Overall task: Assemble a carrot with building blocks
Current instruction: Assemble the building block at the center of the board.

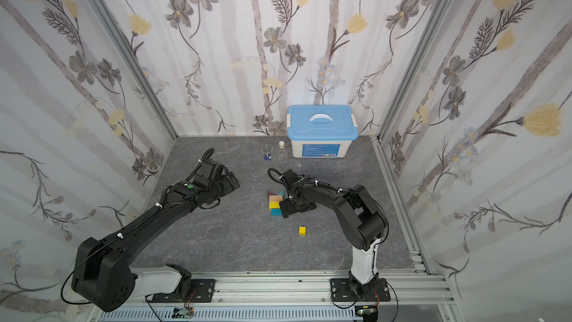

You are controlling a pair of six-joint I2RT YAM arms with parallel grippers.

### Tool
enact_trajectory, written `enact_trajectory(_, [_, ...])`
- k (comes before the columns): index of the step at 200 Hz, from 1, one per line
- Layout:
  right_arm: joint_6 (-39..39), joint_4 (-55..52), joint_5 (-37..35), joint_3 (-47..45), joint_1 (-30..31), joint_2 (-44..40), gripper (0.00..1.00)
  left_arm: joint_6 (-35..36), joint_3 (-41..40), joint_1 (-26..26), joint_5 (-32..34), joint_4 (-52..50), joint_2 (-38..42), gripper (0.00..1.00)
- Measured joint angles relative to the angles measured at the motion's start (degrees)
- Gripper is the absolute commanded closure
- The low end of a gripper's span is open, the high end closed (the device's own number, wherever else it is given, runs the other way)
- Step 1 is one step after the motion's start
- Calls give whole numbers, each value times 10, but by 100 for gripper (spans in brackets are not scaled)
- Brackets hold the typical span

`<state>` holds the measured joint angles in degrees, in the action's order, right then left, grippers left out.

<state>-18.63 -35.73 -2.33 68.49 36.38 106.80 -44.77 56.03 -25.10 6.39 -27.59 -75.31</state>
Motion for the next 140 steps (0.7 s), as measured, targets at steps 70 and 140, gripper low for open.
enact_trajectory(70, [-4, 1, 0, -2, 1, -2, 0, 0, 0, 0, 0, 0, 0, 0])
enact_trajectory(140, [-4, 1, 7, 0, 4, -2, 0, 0, 0, 0, 0, 0, 0, 0])
